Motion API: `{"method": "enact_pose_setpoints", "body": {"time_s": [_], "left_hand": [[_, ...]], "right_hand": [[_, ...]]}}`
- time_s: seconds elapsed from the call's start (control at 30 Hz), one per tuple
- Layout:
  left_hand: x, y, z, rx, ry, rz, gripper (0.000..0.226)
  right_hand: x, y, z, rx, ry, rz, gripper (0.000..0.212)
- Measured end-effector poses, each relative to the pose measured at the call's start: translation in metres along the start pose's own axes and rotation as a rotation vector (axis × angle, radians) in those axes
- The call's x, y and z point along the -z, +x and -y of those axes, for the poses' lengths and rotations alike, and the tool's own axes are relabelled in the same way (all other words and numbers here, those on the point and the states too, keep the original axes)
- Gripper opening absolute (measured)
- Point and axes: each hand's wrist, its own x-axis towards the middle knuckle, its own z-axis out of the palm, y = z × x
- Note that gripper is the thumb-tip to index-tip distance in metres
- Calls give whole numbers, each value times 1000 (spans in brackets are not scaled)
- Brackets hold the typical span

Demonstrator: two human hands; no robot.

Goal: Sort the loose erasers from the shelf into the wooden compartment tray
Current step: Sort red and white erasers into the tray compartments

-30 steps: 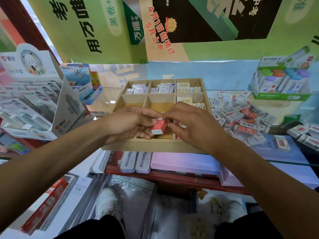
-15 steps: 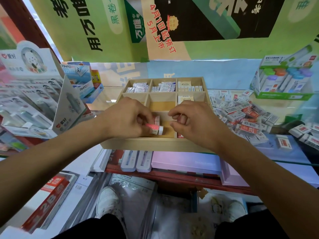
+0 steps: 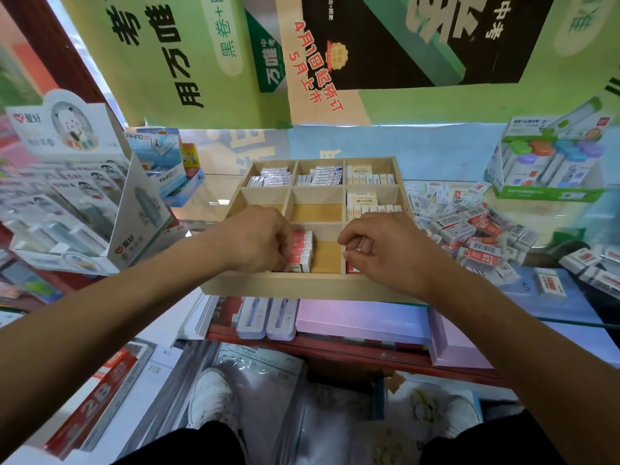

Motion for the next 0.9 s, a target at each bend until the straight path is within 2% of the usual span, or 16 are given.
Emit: {"method": "enact_pose_setpoints", "body": {"time_s": [0.07,0.2,0.37,0.47,0.6,0.7,0.8,0.9], "left_hand": [[3,-3,-2,-21,-88,-5,8],[8,0,-18,-137,-207,-118,18],[7,28,-63,-278,-321,-167,25],[3,50,-96,-353,-352,-172,21],[-6,82,-143,-426,-344,-185,19],[-14,105,-174,-463,-312,-175,22],[-22,130,-194,-465,-196,-138,24],[-30,153,-209,-451,-60,-74,33]], "right_hand": [[3,-3,-1,-6,24,-6,18],[17,-14,-8,-38,29,-51,15],[48,-38,-29,-143,-1,-104,15],[72,-58,-50,-237,5,-194,12],[102,-86,-83,-345,26,-368,2],[116,-106,-107,-450,48,-432,3],[120,-118,-129,-527,-8,-414,5],[116,-119,-142,-607,-43,-291,29]]}}
